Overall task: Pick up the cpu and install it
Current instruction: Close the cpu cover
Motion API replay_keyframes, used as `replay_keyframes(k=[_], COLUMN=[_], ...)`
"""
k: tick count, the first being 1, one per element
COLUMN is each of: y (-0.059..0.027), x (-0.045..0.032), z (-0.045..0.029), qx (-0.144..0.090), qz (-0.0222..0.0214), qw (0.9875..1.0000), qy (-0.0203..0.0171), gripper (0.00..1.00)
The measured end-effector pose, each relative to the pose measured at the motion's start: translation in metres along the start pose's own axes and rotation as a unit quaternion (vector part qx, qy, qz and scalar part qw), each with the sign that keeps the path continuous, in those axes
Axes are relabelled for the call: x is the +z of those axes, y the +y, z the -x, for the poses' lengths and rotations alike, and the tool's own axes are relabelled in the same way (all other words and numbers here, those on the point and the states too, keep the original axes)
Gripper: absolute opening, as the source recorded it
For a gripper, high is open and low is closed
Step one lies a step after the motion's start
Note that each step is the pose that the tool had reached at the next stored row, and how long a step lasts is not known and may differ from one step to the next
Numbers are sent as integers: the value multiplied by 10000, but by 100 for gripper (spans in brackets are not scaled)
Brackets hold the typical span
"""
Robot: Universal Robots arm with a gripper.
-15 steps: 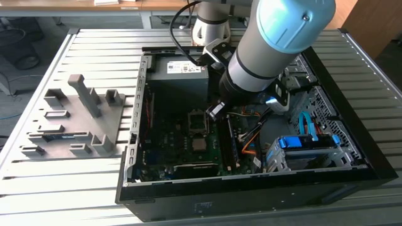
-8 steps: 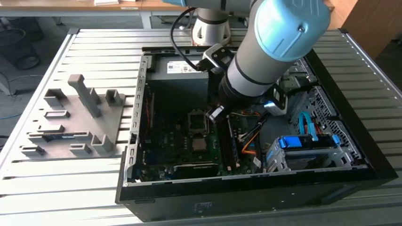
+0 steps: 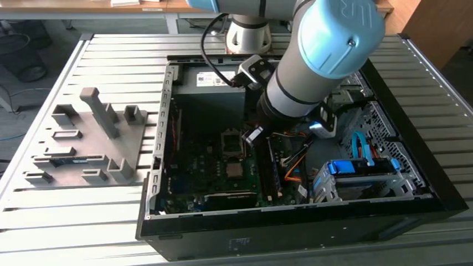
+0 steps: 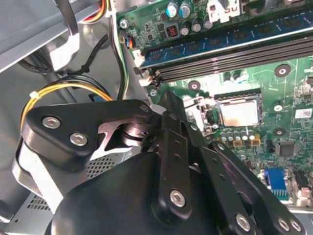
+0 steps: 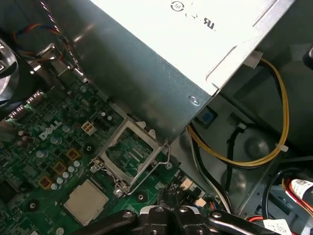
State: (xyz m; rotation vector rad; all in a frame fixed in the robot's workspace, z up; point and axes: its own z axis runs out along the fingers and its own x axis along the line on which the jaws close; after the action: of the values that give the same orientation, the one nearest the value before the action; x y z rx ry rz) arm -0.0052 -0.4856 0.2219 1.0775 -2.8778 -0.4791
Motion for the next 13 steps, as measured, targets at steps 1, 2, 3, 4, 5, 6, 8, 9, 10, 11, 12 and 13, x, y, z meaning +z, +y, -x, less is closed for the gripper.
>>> replay_keyframes(k=[1, 2, 3, 4, 5, 6, 8, 9, 10, 11, 12, 13], y=[-2, -5, -7, -9, -10, -11, -9, -5, 0, 7, 15, 22], x=[7, 15, 21, 28, 35, 41, 53, 59, 65, 71, 77, 84], z=[-1, -1, -2, -3, -3, -3, -2, -1, -1, 0, 1, 3], qx=[-1, -2, -3, -4, -6, -8, -11, -12, -14, -16, -19, -21], qz=[5, 10, 17, 24, 32, 40, 59, 70, 81, 93, 105, 119], qw=[10000, 10000, 10000, 10000, 10000, 10000, 10000, 10000, 9999, 9999, 9999, 9999], qy=[-3, -8, -14, -20, -26, -33, -48, -58, -67, -77, -88, -99], gripper=[10, 10, 10, 10, 10, 10, 10, 10, 10, 10, 10, 10])
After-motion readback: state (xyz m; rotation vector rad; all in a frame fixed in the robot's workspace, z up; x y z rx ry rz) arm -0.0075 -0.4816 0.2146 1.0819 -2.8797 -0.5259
